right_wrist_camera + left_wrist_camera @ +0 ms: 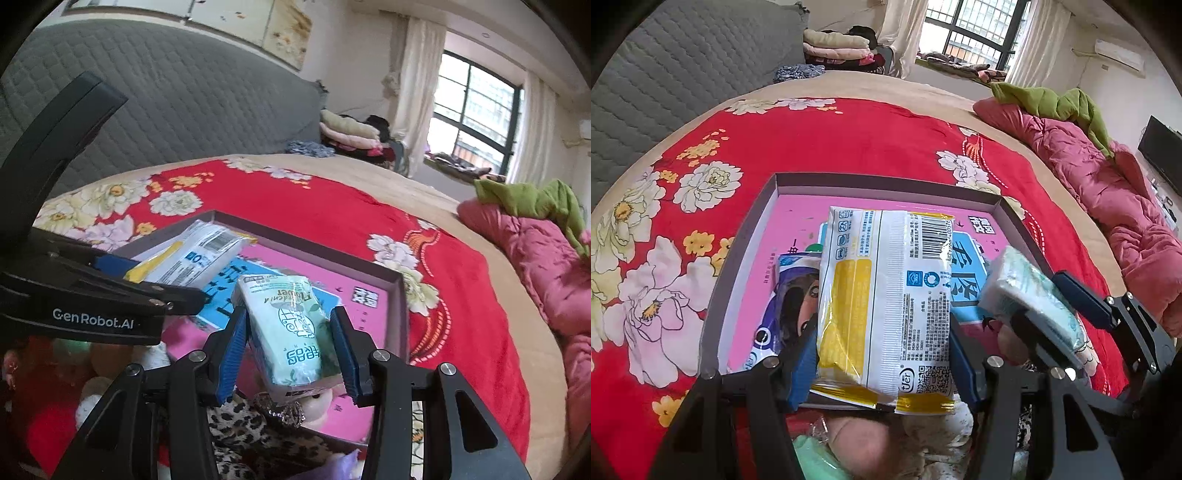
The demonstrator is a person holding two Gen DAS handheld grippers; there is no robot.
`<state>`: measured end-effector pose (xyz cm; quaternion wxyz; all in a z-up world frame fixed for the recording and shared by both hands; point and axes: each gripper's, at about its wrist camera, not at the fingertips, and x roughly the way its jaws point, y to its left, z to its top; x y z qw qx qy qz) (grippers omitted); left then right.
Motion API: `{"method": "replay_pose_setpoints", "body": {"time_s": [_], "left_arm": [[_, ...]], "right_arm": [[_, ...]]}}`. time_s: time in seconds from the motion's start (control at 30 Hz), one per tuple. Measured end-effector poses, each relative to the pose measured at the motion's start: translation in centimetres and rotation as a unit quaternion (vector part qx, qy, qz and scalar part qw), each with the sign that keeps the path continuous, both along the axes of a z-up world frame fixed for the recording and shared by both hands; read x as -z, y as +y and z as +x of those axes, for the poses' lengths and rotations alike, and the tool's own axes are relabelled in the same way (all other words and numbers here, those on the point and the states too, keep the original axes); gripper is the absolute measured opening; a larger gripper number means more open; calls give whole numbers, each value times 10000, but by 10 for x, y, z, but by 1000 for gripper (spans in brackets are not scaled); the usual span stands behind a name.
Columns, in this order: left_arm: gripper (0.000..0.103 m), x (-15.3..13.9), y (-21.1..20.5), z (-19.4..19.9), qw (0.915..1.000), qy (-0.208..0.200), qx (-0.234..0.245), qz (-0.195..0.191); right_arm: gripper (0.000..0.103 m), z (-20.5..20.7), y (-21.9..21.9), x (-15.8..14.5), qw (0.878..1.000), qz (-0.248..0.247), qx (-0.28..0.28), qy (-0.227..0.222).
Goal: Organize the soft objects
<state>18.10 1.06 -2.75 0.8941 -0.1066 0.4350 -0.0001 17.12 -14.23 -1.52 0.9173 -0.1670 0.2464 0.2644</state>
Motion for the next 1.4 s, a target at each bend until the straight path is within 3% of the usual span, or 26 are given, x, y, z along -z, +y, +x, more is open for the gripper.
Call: {"method": "replay_pose_setpoints", "body": {"time_s": [0.33,1.13,1.4], "left_arm": [[62,2,2,0,10000,87,5,-5],[62,2,-6,5,9997,132,61,171],[62,4,-9,7,9991,217,85,343]], "right_arm": [[50,0,19,10,9969,-784,-77,-20],[66,7,-3,-1,9984,294,90,467],[68,5,-6,-2,9982,364,75,464]]}}
